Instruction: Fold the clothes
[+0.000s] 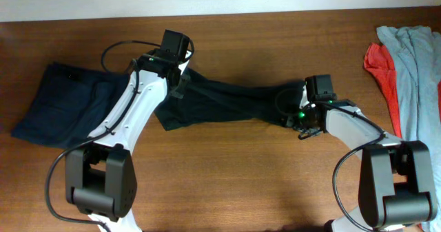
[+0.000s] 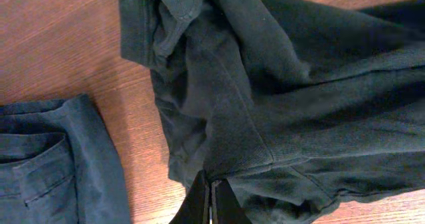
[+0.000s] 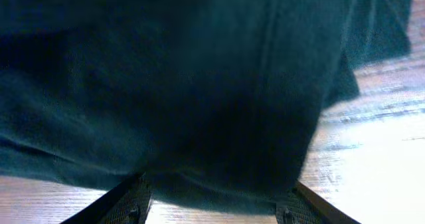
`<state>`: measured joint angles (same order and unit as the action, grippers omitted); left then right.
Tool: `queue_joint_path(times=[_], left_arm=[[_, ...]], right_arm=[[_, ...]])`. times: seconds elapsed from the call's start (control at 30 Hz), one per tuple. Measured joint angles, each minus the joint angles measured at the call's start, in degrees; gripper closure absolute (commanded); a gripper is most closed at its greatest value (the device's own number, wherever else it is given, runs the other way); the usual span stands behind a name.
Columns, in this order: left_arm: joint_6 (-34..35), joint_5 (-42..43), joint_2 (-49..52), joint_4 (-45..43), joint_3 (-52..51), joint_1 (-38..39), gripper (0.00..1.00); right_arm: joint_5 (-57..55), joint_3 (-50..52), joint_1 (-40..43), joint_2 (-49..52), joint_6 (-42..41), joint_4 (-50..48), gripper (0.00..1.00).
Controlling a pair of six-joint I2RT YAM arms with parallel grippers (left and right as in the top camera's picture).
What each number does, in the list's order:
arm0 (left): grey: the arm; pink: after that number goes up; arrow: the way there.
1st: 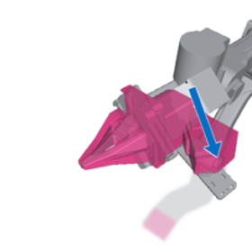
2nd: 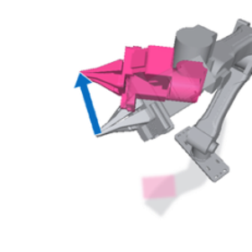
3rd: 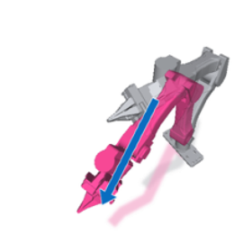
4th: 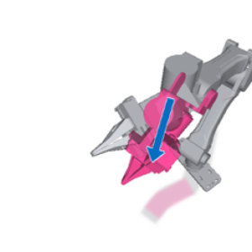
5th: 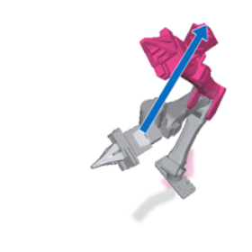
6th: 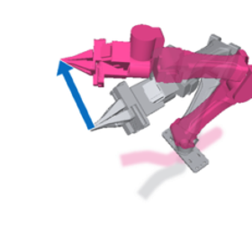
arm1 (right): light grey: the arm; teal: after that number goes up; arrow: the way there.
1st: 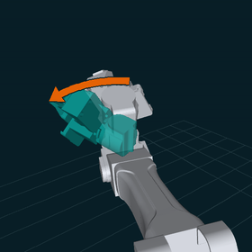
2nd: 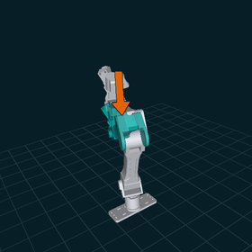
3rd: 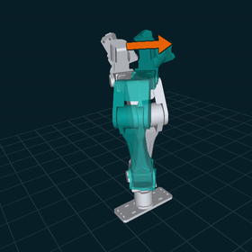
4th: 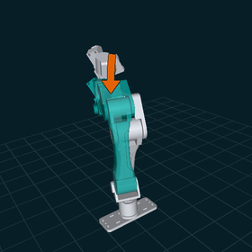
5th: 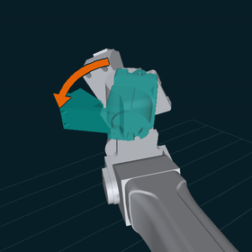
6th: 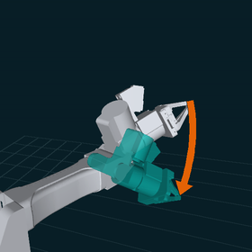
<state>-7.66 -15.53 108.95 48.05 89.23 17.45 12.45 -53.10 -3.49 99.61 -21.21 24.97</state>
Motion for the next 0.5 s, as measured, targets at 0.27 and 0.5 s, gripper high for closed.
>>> queue_joint_path(times=[0.27, 0.5], left_arm=[[0.00, 0.00, -0.83, 0.20, 0.02, 0.00, 0.99], [0.00, -1.27, -3.43, 2.93, 0.33, 0.00, 0.99]], right_arm=[[2.40, 0.02, 0.00, 1.29, 0.00, 0.07, 0.96], [2.14, 0.61, 0.00, -8.61, 0.00, 7.06, 0.96]])
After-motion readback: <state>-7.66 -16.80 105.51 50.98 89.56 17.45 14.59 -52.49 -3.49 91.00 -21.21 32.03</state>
